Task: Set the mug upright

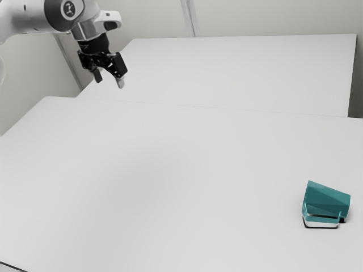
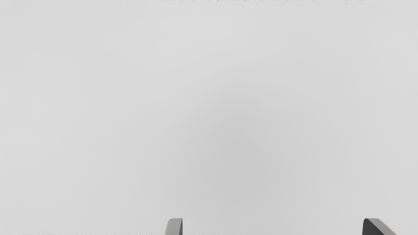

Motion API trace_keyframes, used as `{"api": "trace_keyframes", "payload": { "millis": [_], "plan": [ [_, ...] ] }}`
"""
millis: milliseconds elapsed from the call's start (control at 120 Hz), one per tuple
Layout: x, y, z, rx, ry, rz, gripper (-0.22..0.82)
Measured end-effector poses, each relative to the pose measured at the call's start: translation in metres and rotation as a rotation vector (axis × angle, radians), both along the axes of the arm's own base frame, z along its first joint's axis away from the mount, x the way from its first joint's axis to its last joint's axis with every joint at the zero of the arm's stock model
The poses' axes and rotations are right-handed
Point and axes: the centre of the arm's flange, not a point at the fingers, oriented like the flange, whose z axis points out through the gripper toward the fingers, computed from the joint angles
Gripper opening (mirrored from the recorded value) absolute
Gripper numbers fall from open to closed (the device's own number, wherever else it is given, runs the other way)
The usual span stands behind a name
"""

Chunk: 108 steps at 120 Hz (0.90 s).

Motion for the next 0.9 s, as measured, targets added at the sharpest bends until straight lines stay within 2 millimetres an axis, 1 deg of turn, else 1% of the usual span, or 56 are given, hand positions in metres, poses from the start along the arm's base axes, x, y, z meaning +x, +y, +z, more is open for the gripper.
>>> {"api": "trace_keyframes", "payload": {
  "millis": [67,208,350,458,517,575,650,767,842,900],
  "plan": [
    [-0.001,0.002,0.001,0.002,-0.003,0.004,0.6],
    [0.004,0.0,-0.008,-0.003,0.005,0.021,0.6],
    [0.006,-0.003,-0.042,-0.03,0.029,0.04,0.6],
    [0.002,-0.007,-0.076,-0.075,0.04,0.062,0.6],
    [-0.001,-0.009,-0.088,-0.098,0.031,0.077,0.6],
    [0.0,-0.012,-0.094,-0.117,0.011,0.093,0.6],
    [0.004,-0.021,-0.108,-0.153,-0.01,0.111,0.6],
    [0.017,-0.049,-0.136,-0.247,-0.019,0.137,0.6],
    [0.027,-0.057,-0.156,-0.325,-0.006,0.172,0.6],
    [0.032,-0.066,-0.166,-0.381,-0.003,0.19,0.6]
  ]
}}
